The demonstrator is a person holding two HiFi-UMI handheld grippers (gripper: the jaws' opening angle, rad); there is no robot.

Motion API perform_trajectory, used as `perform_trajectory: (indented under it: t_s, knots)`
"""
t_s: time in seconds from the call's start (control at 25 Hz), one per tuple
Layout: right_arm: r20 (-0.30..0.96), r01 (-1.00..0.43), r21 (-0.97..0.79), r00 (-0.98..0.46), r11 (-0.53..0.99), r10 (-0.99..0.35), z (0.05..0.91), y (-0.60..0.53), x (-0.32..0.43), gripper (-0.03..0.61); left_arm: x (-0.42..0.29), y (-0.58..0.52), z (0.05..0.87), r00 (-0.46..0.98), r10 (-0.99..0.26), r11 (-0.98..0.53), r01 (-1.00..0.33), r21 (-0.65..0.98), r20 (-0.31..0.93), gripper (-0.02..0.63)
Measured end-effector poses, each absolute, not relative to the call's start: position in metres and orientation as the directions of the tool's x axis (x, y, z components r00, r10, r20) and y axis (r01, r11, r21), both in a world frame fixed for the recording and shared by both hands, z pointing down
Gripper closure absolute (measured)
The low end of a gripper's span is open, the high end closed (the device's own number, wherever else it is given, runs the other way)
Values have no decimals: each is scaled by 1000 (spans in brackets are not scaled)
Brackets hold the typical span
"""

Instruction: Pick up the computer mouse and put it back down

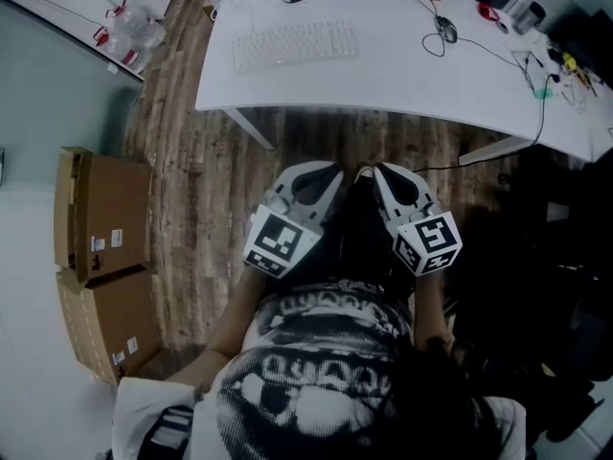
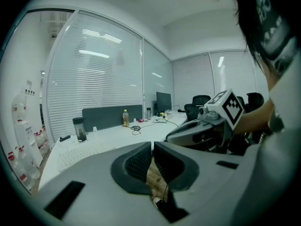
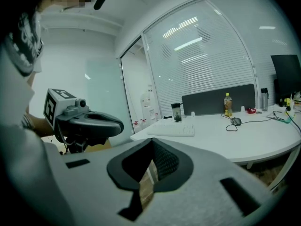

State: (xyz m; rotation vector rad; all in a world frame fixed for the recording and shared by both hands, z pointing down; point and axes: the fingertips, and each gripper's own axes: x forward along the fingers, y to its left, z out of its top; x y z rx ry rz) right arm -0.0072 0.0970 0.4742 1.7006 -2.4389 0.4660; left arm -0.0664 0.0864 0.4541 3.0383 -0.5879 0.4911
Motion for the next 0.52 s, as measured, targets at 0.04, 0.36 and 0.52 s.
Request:
perform_trajectory:
  t_s: [0.04,0.36,0.52]
  knots:
    - [282,-932,-175,-356,317,-891,474,98,-6,588,-66,87,454,881,-361,-930,-364,-50,305,598]
    - [307,-936,-157,-348,314,-886,479,95,9,588,-59,85,452,884,-358,-932,-359,-56,299,598]
    - [319,-945,-143,-325,294,-890,479,91,21,587,-57,79,451,889,-352,-934,-351,-58,293,598]
